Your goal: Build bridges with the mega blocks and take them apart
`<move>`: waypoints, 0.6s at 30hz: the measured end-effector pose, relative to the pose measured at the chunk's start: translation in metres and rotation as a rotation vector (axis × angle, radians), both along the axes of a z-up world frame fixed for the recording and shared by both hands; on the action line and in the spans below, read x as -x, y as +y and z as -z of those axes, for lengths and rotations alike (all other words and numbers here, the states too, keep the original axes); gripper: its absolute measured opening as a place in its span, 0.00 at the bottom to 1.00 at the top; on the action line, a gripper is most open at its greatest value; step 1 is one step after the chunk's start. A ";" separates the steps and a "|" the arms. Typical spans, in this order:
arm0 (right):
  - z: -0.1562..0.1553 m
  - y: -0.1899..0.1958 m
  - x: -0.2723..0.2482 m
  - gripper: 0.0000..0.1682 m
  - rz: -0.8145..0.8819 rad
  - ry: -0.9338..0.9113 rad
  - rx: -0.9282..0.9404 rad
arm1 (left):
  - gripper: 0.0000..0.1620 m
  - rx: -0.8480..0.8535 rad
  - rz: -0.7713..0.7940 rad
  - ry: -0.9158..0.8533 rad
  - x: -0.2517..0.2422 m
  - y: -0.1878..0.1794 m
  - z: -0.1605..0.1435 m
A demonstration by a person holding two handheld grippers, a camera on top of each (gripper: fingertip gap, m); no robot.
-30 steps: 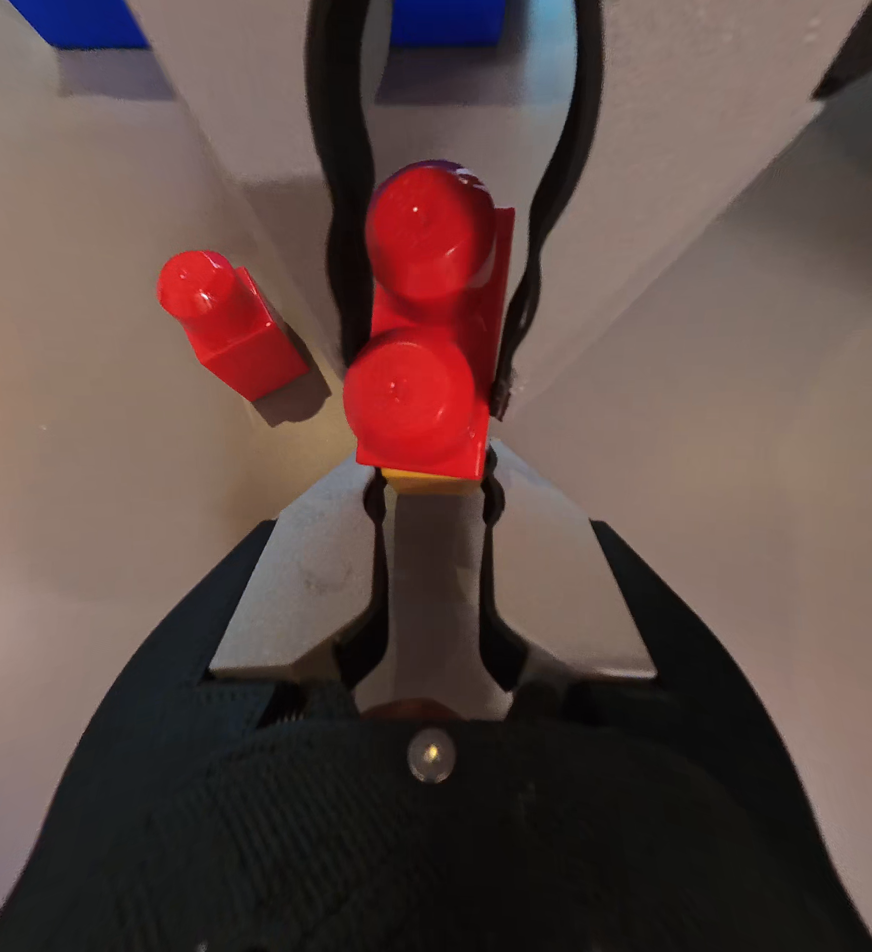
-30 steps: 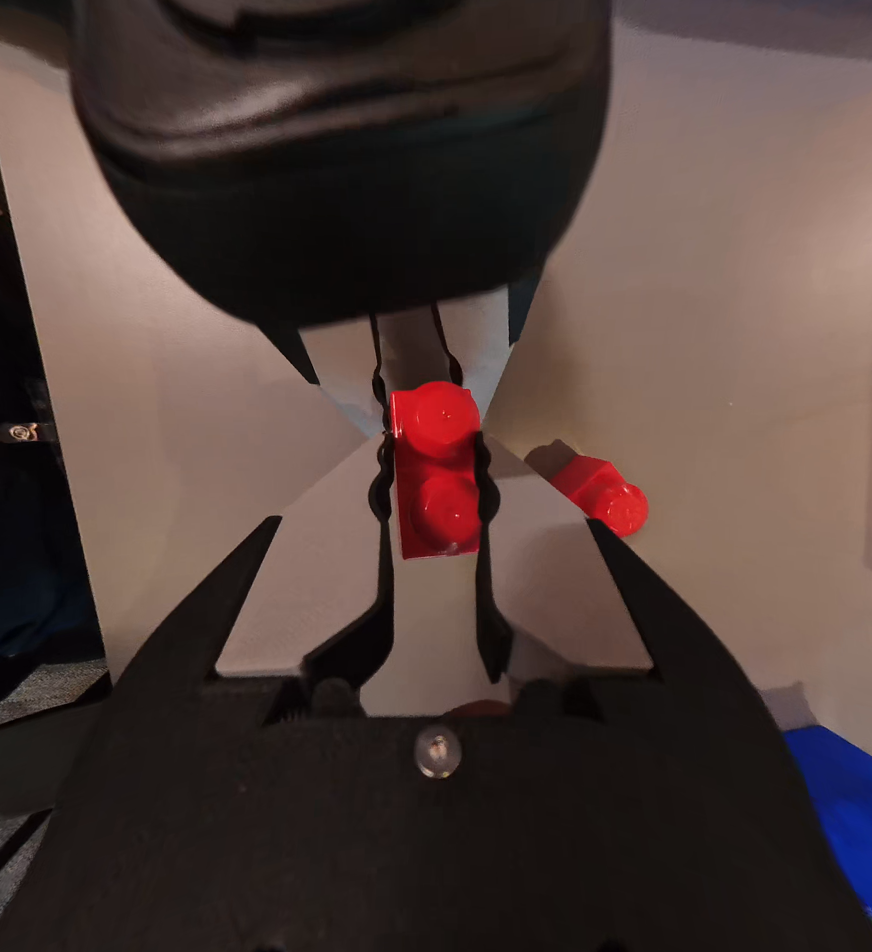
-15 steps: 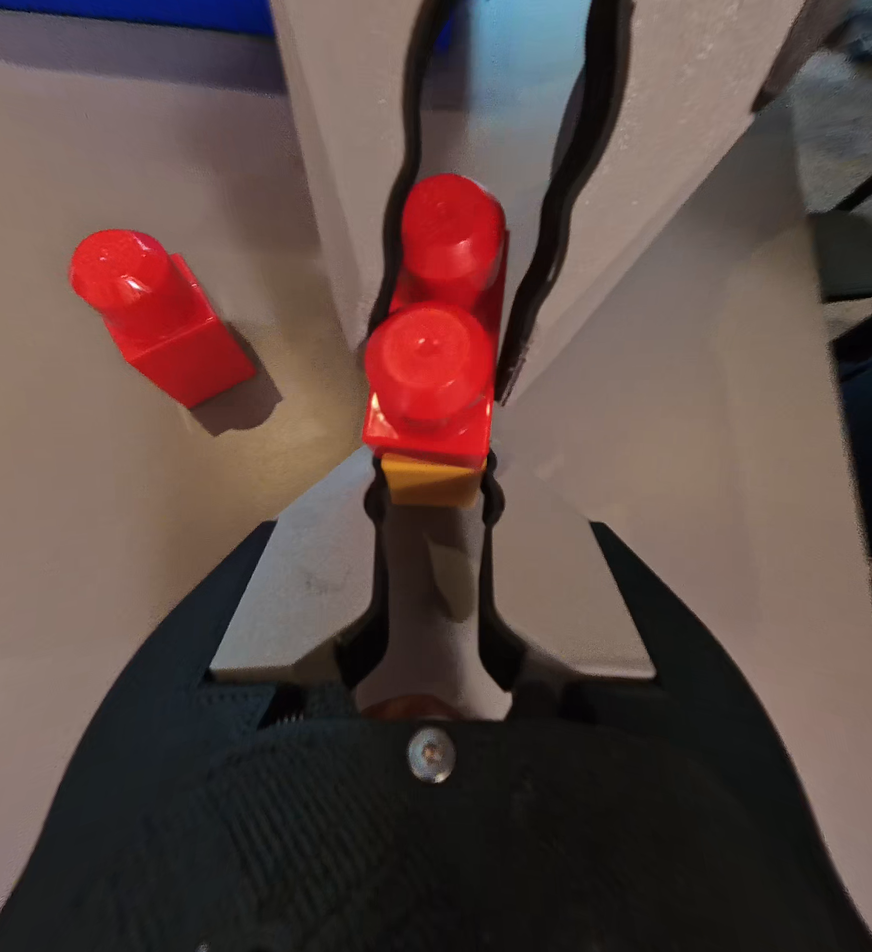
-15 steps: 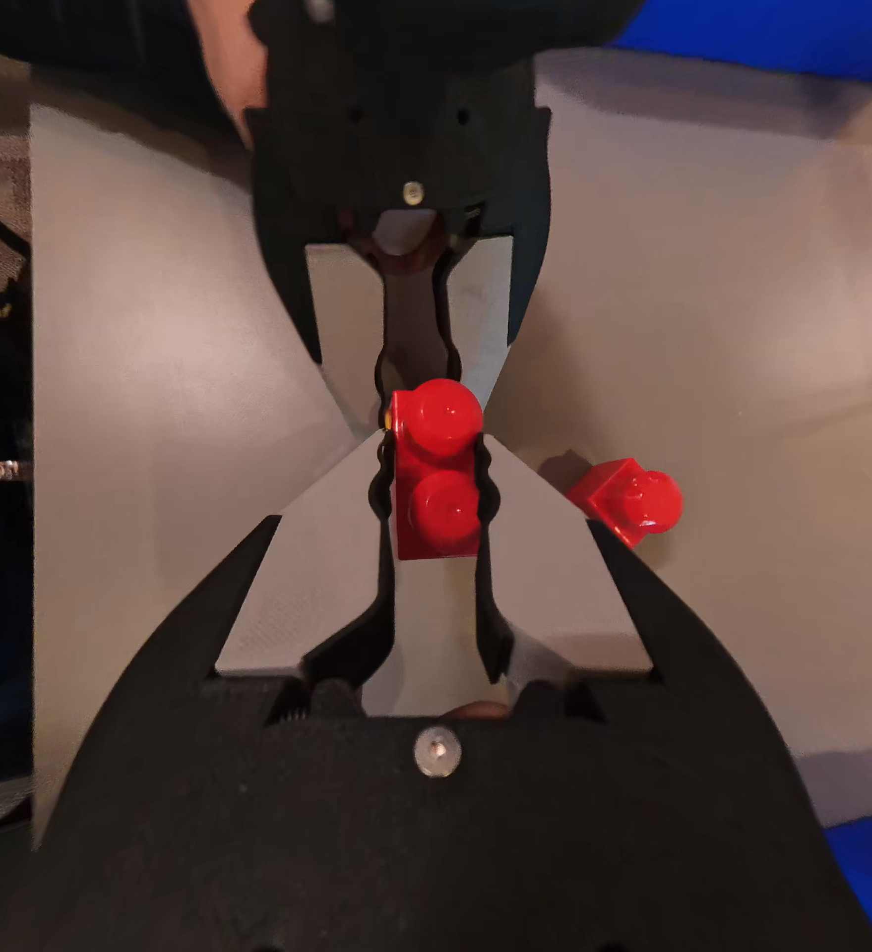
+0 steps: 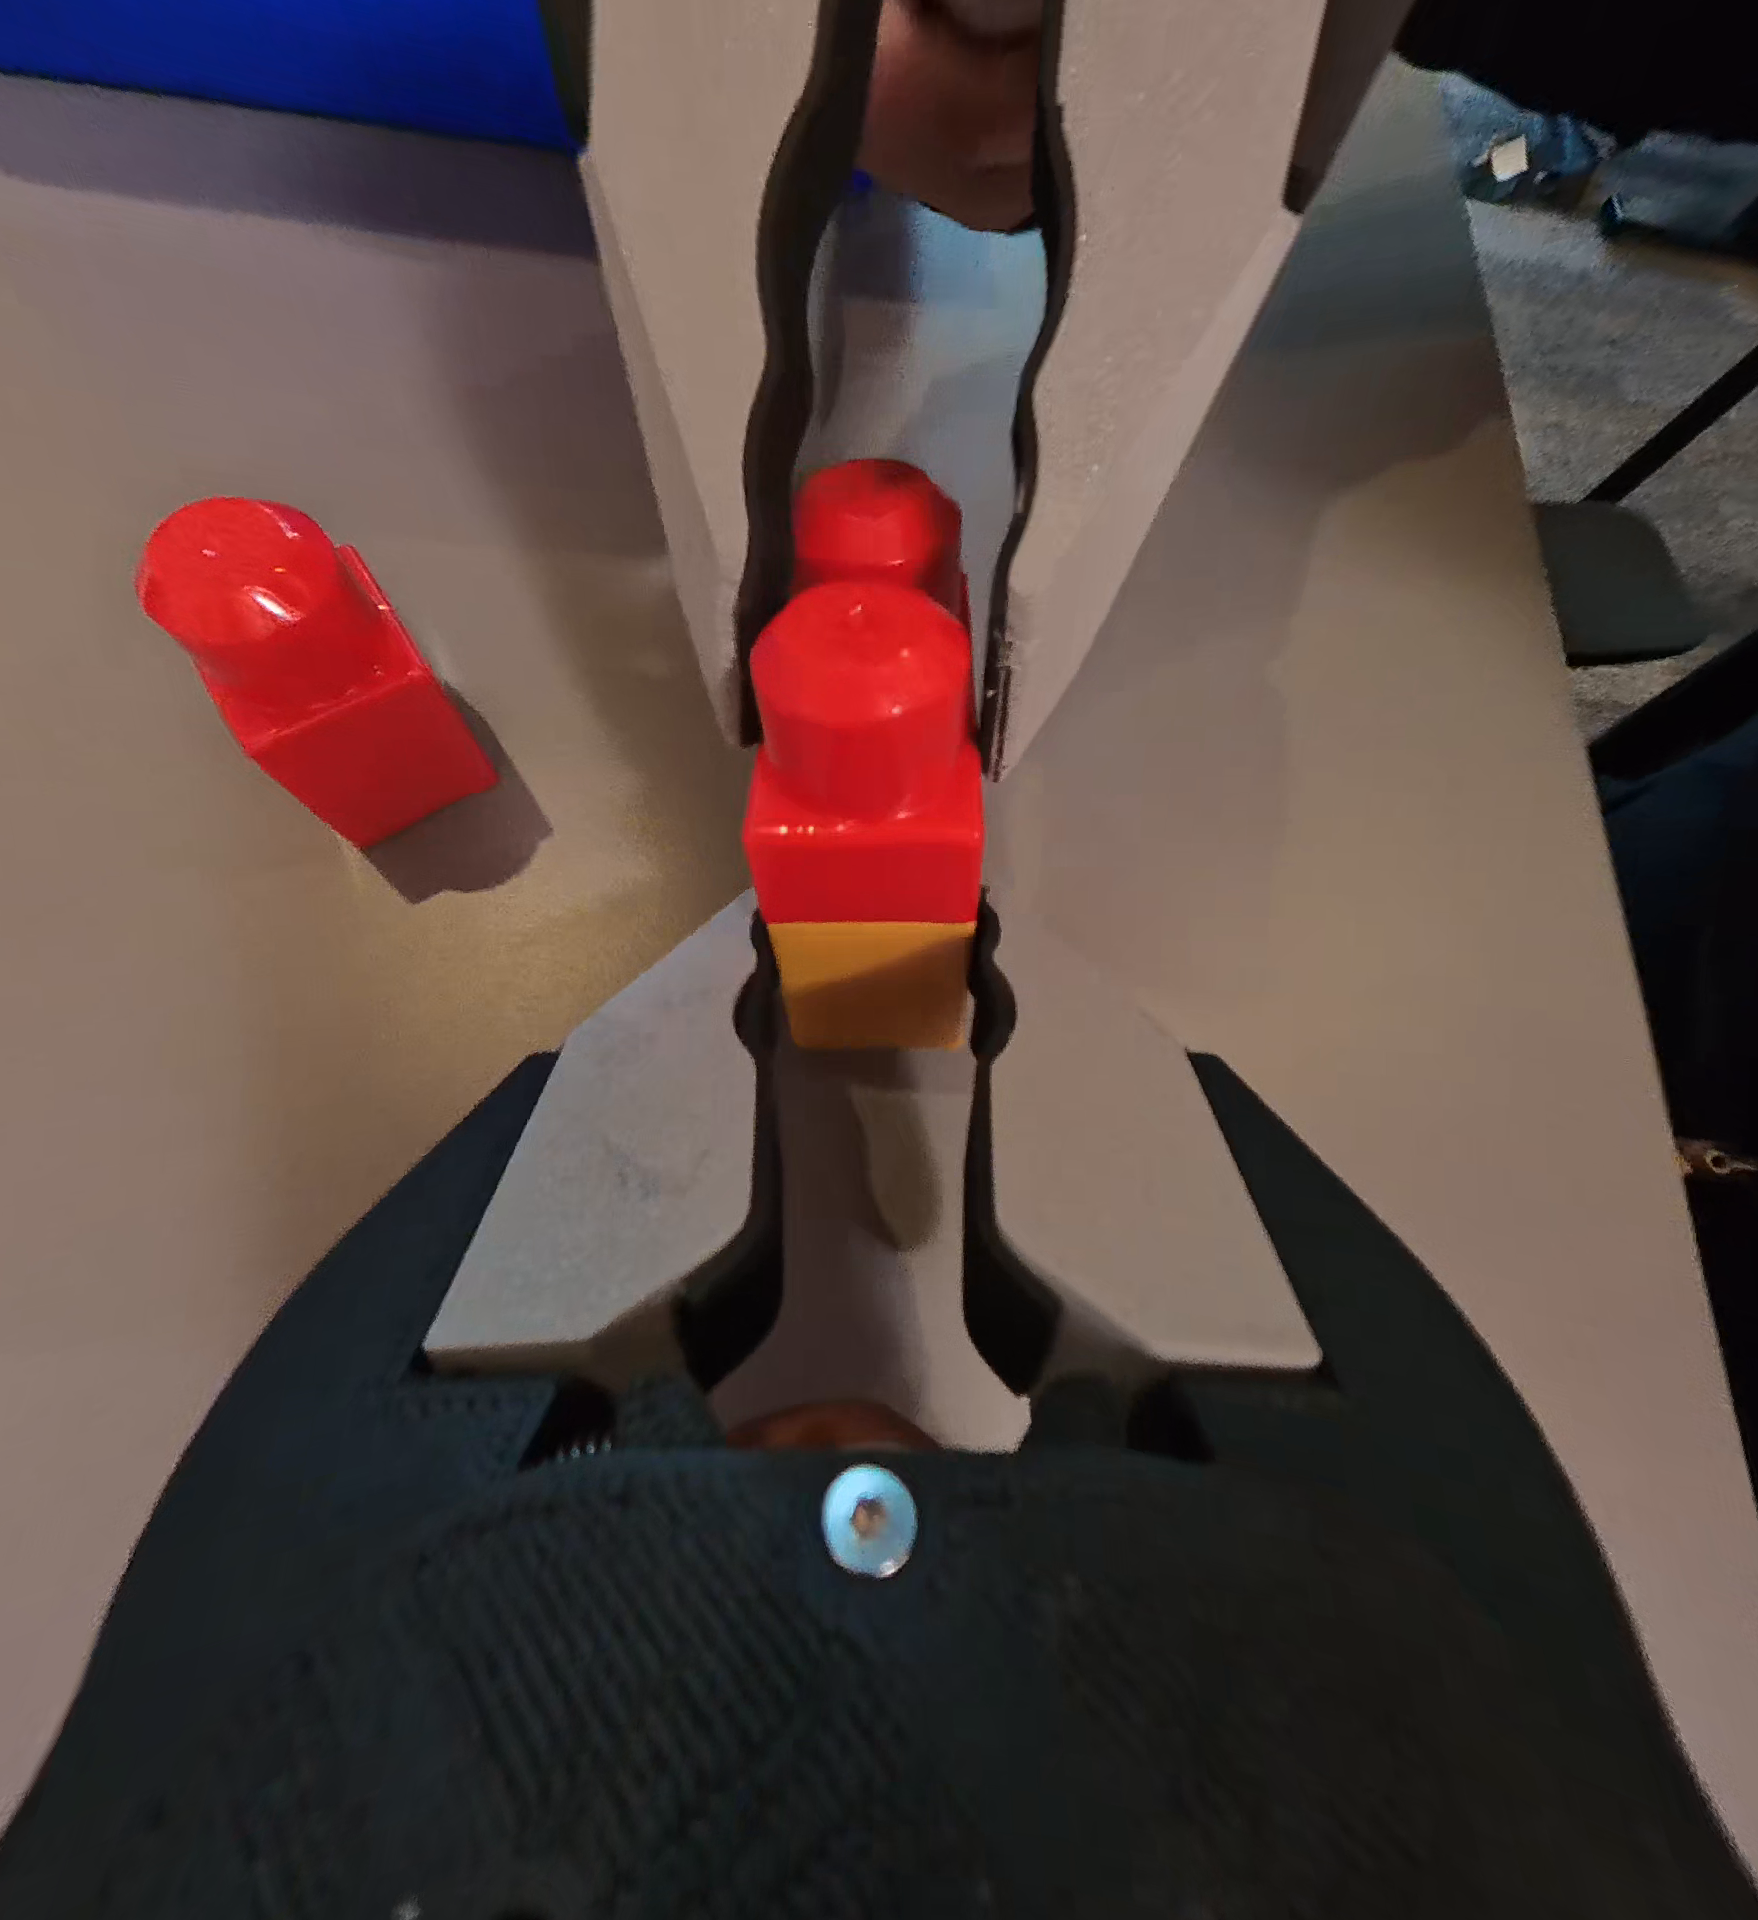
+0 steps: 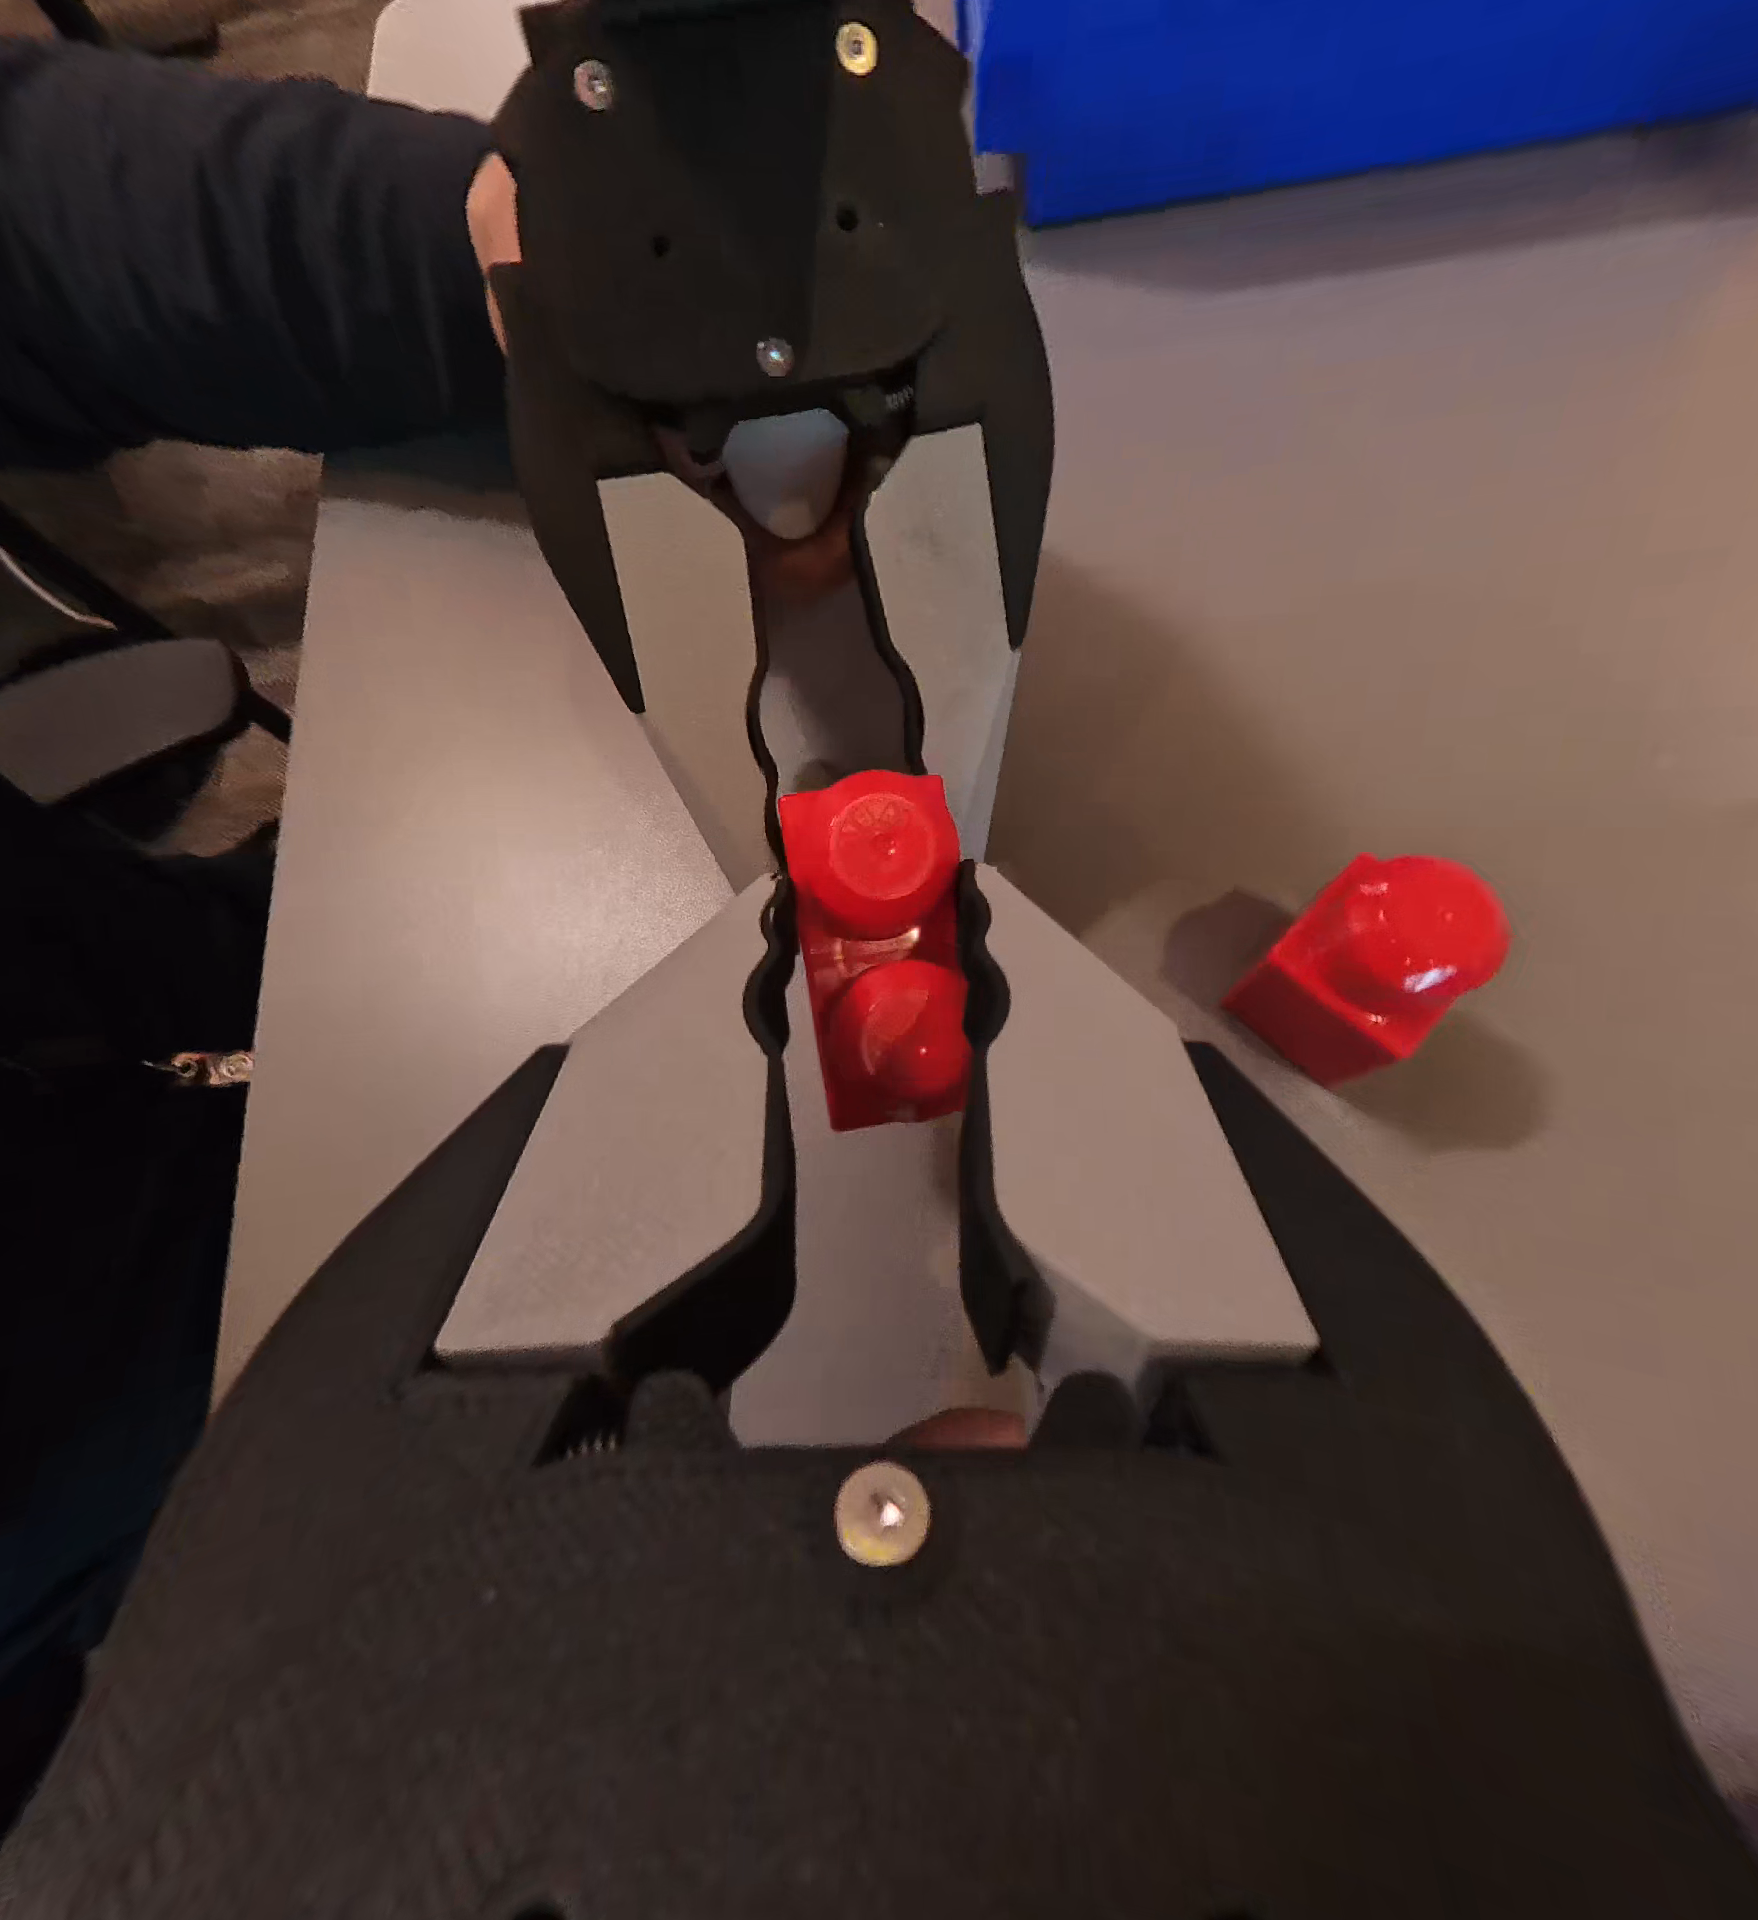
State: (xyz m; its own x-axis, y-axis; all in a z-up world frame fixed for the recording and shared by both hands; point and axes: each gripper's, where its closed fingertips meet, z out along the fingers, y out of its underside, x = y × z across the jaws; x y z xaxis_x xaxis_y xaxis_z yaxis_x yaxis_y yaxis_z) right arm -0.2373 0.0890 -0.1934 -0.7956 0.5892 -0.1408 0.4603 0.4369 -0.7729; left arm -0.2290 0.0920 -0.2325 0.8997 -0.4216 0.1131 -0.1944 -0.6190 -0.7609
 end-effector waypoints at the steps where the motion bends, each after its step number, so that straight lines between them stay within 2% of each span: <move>1: 0.002 0.003 0.000 0.17 0.012 -0.030 0.001 | 0.19 -0.010 -0.011 -0.004 0.002 0.001 -0.003; 3: 0.014 0.003 -0.009 0.17 -0.032 -0.084 -0.021 | 0.20 -0.080 0.000 -0.042 0.002 -0.001 -0.022; 5: 0.018 -0.008 -0.010 0.16 -0.061 -0.032 -0.034 | 0.20 -0.113 0.002 -0.084 -0.001 -0.001 -0.040; 6: 0.020 -0.008 -0.003 0.17 -0.022 0.010 -0.064 | 0.20 -0.115 -0.026 -0.055 0.007 0.000 -0.040; 10: 0.020 -0.015 0.002 0.17 -0.008 -0.008 0.045 | 0.21 -0.106 -0.030 -0.076 0.010 -0.007 -0.038; 18: 0.016 -0.030 0.003 0.16 0.005 0.040 0.090 | 0.21 -0.080 0.032 -0.146 0.013 -0.025 -0.040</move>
State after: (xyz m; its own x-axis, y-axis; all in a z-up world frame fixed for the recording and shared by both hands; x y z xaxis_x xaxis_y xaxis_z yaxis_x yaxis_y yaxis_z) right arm -0.2399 0.0594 -0.2094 -0.7990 0.5793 -0.1615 0.4303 0.3631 -0.8265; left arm -0.2422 0.0665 -0.1929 0.8624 -0.4623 0.2065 -0.0967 -0.5508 -0.8290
